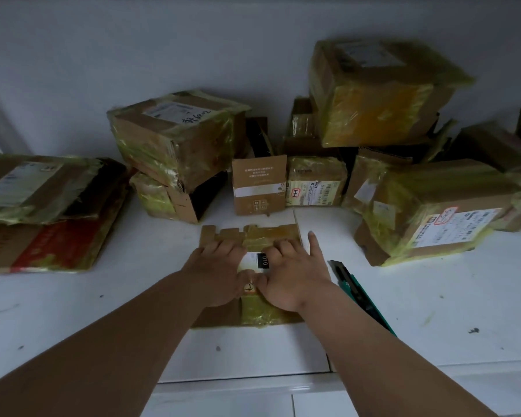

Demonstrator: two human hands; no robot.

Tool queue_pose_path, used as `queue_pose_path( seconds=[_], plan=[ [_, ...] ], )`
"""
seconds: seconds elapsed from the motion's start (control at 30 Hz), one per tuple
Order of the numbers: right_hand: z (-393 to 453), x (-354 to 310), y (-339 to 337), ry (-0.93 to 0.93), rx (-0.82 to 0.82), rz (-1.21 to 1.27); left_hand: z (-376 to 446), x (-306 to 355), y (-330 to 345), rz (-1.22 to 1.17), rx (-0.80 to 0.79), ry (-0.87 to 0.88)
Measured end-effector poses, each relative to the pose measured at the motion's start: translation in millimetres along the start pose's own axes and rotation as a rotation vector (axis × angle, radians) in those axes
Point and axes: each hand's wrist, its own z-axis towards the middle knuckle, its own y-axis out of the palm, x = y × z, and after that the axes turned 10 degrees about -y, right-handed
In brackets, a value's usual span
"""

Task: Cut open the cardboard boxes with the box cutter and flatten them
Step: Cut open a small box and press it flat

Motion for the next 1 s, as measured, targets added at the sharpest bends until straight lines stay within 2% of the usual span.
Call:
queue_pose_path(
  seconds=[0.3,0.4,0.5,0.63,0.7,0.87,1.0],
  plan=[
    [-0.6,-2.9,15.7,-0.005,-0.070,0.057,0.0,5.3,8.2,0.010,-0.130,-0.031],
    [-2.8,-10.6,11.4,0.012,-0.096,-0.018,-6.6,6.4,12.3,0.045,-0.050,-0.017],
    [-9.6,-20.4,16.9,-0.014,-0.023,-0.005,-18.0,8.7,26.1,0.040,0.042,0.016],
    [-13.9,-15.8,19.3,-0.047,-0.072,0.115,-13.5,5.6,18.5,-0.072,-0.121,0.004],
    [-15.1,-15.7,12.0,-0.040,-0.094,0.109,-13.9,4.0,11.2,-0.092,-0.149,0.018],
    [-27.9,-20.5,17.9,0.015,-0.066,0.083,-33.6,8.3,29.0,0.040,0.037,-0.039],
    [-30.0,-18.3,26.1,0.027,-0.062,0.140,-29.7,8.3,33.2,0.019,0.046,-0.073]
  ],
)
